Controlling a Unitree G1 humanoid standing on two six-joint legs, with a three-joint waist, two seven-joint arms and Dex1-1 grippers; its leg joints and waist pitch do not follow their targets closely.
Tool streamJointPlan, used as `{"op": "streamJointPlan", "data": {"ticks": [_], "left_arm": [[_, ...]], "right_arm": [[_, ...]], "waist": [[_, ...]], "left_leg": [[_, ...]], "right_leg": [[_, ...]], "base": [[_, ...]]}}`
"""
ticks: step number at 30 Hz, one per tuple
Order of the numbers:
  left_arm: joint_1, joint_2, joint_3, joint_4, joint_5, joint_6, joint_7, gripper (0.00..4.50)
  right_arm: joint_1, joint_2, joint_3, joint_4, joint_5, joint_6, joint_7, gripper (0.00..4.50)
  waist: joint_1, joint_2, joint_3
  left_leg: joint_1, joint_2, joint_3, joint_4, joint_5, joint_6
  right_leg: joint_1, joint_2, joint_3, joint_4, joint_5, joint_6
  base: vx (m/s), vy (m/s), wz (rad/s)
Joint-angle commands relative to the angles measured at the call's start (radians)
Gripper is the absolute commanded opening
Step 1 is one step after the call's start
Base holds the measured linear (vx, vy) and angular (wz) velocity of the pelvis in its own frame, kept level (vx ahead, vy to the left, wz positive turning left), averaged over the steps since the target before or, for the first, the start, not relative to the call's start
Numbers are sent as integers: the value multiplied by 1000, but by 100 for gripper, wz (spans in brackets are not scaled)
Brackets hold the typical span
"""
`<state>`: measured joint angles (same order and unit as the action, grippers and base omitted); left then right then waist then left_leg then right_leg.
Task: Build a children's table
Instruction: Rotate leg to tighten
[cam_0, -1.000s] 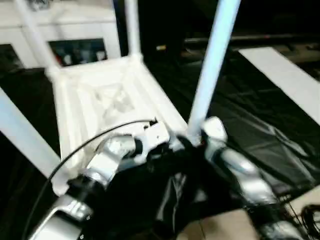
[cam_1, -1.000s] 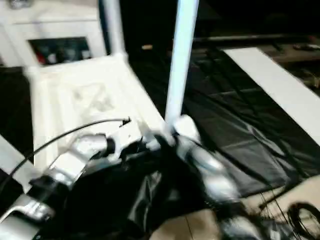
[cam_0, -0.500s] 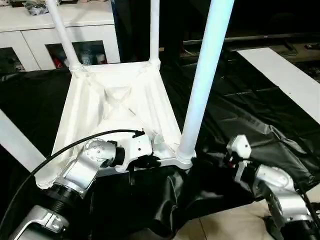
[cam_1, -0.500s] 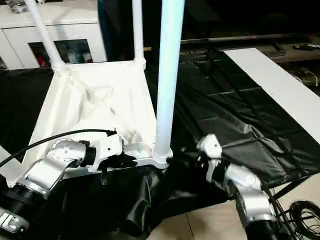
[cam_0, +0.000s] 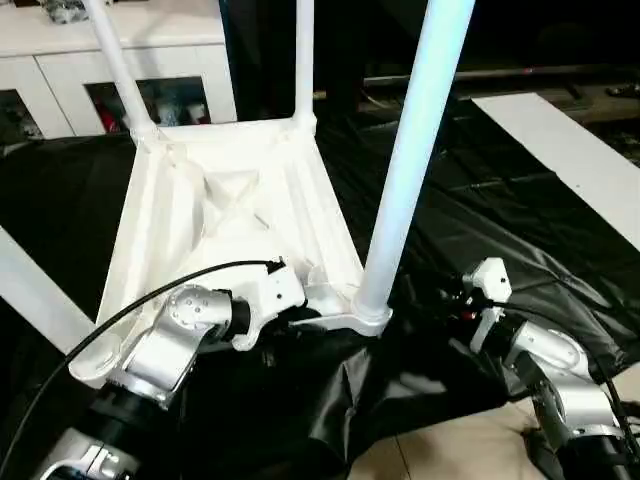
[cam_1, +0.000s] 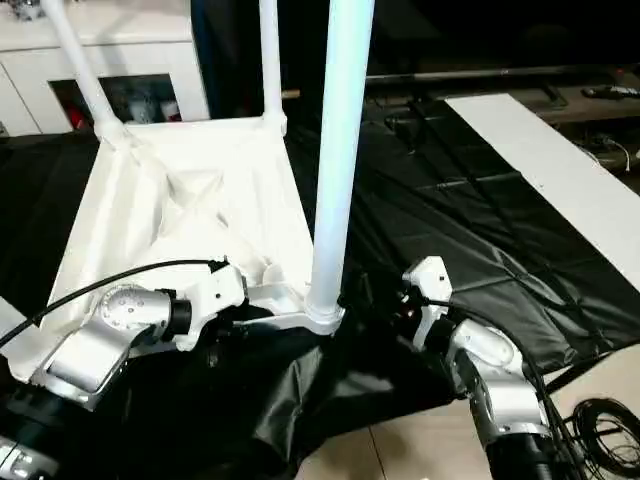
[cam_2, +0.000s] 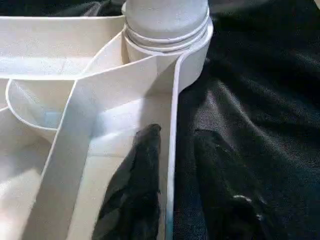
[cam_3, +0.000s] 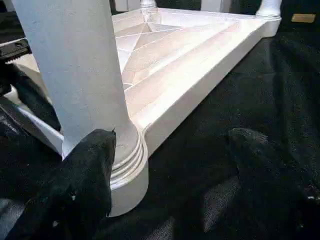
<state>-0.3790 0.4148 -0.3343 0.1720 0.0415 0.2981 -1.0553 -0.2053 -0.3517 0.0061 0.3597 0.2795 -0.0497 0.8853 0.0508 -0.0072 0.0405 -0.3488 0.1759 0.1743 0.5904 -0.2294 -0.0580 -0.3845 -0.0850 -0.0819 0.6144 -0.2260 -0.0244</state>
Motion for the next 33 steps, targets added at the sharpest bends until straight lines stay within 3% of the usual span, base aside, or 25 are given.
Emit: {"op": "streamJointPlan", "data": {"ticks": [1, 5, 9, 12, 18, 19, 21, 22, 23, 24, 25, 26, 27, 28, 29, 30, 31, 32, 33], "left_arm": [[30, 13, -53, -23, 6, 51, -30, 177], [35, 29, -72, -54, 14, 90, -43, 209], [35, -12, -44, -82, -20, 130, -3, 230], [14, -58, -12, -55, -2, 98, 91, 264], [15, -124, 76, -87, -33, 14, 219, 264], [17, -125, 79, -90, -35, 11, 221, 264], [43, -147, 120, -155, -69, 2, 245, 264], [60, -161, 141, -194, -88, -1, 264, 264], [77, -175, 162, -231, -105, -12, 282, 264], [87, -183, 173, -250, -116, -24, 297, 264], [114, -200, 195, -294, -146, -39, 312, 264], [122, -205, 200, -306, -154, -43, 315, 264], [192, -218, 231, -384, -209, -60, 318, 264], [221, -219, 240, -411, -232, -59, 311, 264], [267, -213, 251, -450, -270, -48, 295, 264], [331, -194, 270, -507, -342, 13, 254, 283], [349, -180, 268, -519, -350, 24, 238, 293], [378, -157, 265, -537, -362, 42, 214, 299], [451, -91, 259, -580, -390, 109, 157, 299]], "right_arm": [[7, -21, -11, -35, 14, 1, 29, 381], [25, -46, -5, -62, 21, 6, 61, 381], [41, -87, -15, -88, 29, 9, 94, 381], [35, -90, -41, -93, 32, 9, 69, 381], [51, -84, -78, -147, 60, 49, 17, 381], [51, -83, -80, -149, 62, 52, 14, 381], [66, -58, -109, -189, 94, 84, -50, 381], [81, -43, -126, -221, 118, 93, -71, 381], [99, -32, -136, -260, 140, 110, -86, 381], [112, -26, -141, -286, 154, 123, -92, 381], [145, -30, -131, -338, 172, 129, -70, 381], [154, -32, -127, -352, 176, 130, -63, 381], [209, -43, -106, -430, 194, 142, -33, 381], [227, -48, -98, -454, 199, 145, -23, 381], [250, -54, -87, -488, 207, 157, -15, 381], [274, -61, -67, -534, 227, 186, -3, 381], [279, -61, -65, -543, 235, 194, -2, 381], [286, -61, -60, -557, 246, 205, 1, 397], [306, -63, -52, -595, 276, 244, 4, 406]], "waist": [[7, -6, -50], [9, -2, -49], [14, -3, -49], [17, -5, -50], [18, 5, -50], [17, 1, -52], [20, 23, -50], [16, 17, -50], [16, 17, -50], [19, 22, -52], [21, 35, -53], [20, 32, -53], [24, 49, -54], [24, 42, -55], [23, 48, -53], [19, 47, -50], [18, 50, -48], [16, 50, -42], [10, 37, -36]], "left_leg": [[-6, 61, -18, -59, 33, 165], [-5, 60, -18, -57, 42, 175], [-5, 61, -17, -56, 30, 170], [-4, 61, -17, -55, 6, 162], [-10, 60, -21, -54, -18, 148], [-10, 60, -21, -54, -19, 146], [-10, 61, -24, -54, -14, 143], [-12, 62, -22, -53, -16, 144], [-12, 62, -22, -53, -16, 144], [-14, 62, -24, -50, 1, 158], [-17, 60, -25, -47, 13, 174], [-18, 60, -24, -46, 14, 179], [-19, 60, -26, -44, 16, 185], [-21, 63, -26, -43, 16, 189], [-25, 61, -28, -43, 21, 199], [-26, 58, -25, -45, 7, 204], [-23, 58, -24, -47, -14, 199], [-21, 58, -24, -54, -65, 184], [-22, 59, -22, -61, -106, 162]], "right_leg": [[52, -74, 58, -52, 54, -272], [52, -73, 57, -51, 61, -279], [54, -74, 57, -53, 52, -284], [53, -74, 56, -57, 34, -284], [57, -71, 54, -62, 25, -262], [60, -72, 54, -58, 31, -265], [57, -74, 54, -57, 35, -274], [59, -72, 54, -58, 50, -275], [59, -72, 54, -58, 50, -275], [62, -71, 53, -55, 93, -277], [63, -70, 51, -55, 113, -275], [62, -70, 50, -54, 111, -273], [61, -70, 49, -55, 104, -270], [64, -72, 49, -55, 109, -268], [63, -69, 47, -54, 98, -258], [59, -66, 45, -59, 59, -248], [57, -66, 44, -64, 16, -243], [53, -65, 44, -74, -93, -223], [51, -62, 45, -84, -182, -195]], "base": [[0, 0, 0], [0, 0, 0], [0, 0, 0], [0, 0, 0], [0, 0, 0], [0, 0, 0], [0, 0, 0], [0, 0, 0], [0, 0, 0], [0, 0, 0], [0, 0, 0], [0, 0, 0], [0, 0, 0], [0, 0, 0], [0, 0, 0], [0, 0, 0], [0, 0, 0], [0, 0, 0], [0, 0, 0]]}}
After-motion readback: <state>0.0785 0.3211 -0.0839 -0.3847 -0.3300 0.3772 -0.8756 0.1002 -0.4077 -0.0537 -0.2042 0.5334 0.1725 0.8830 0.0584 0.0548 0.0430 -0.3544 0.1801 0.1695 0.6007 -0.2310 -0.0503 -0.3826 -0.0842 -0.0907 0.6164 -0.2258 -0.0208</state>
